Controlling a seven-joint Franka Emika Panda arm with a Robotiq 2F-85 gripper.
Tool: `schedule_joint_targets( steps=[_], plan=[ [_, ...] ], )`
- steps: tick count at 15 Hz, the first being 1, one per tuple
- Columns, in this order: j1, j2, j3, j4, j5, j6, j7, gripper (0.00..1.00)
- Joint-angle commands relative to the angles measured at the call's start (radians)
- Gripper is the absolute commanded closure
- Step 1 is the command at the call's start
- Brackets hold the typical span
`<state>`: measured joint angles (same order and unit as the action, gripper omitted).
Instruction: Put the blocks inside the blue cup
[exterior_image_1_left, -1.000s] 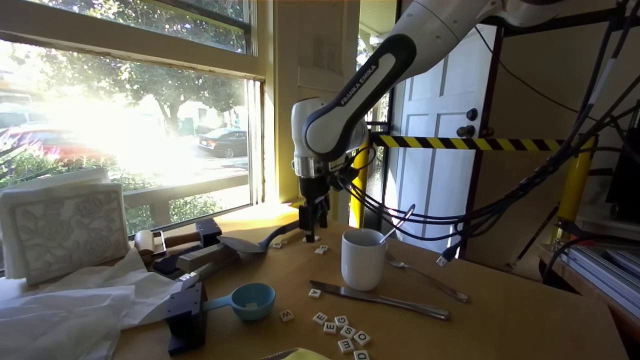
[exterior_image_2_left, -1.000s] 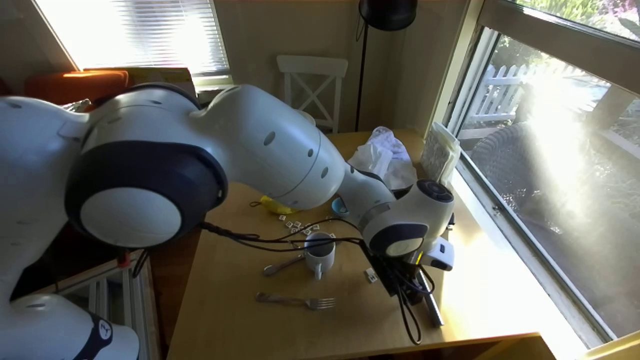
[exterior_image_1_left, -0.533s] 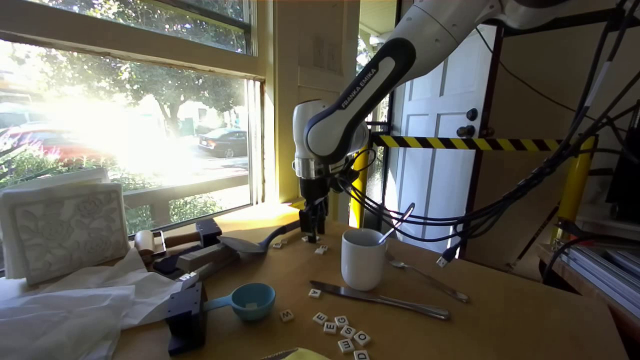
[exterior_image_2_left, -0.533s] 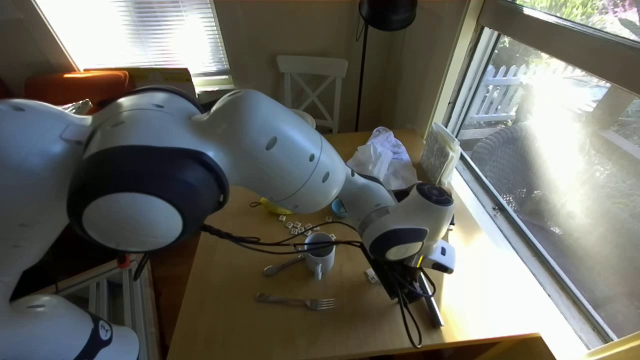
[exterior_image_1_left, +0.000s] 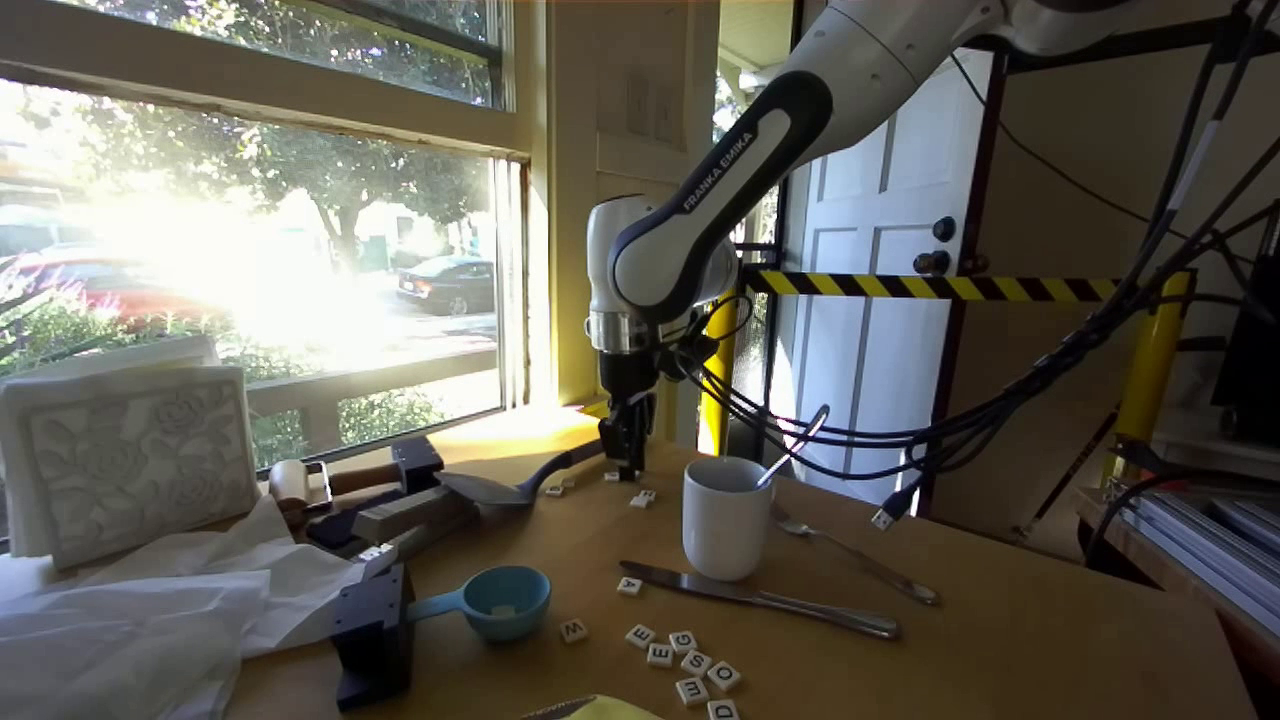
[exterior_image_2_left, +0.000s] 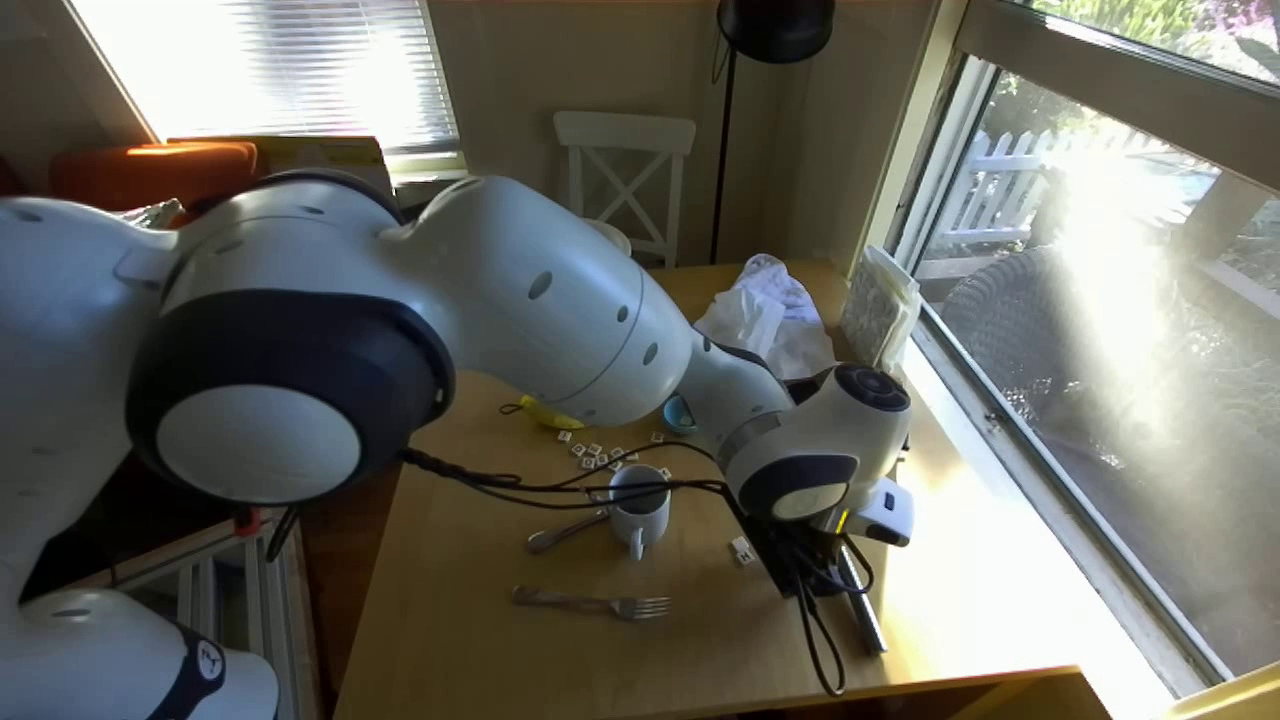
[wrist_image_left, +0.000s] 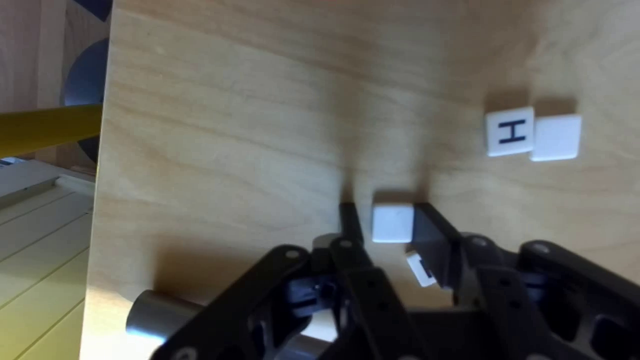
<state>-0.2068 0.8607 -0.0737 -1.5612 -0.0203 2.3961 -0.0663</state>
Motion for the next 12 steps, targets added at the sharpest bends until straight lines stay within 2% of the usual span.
schedule_joint_targets(
  steps=[1,4,7,9,12],
  plan=[
    [-0.018,-0.010,0.018,-0.035,0.033,0.029,-0.026,0.98],
    [-0.018,-0.025,0.017,-0.053,0.037,0.035,-0.025,0.95],
    [-0.010,-0.107,0.025,-0.129,0.027,0.095,-0.048,0.95],
    [0.001,-0.179,0.045,-0.204,0.007,0.170,-0.109,0.95],
    [0.022,-0.274,0.094,-0.285,-0.012,0.194,-0.213,0.95]
  ],
)
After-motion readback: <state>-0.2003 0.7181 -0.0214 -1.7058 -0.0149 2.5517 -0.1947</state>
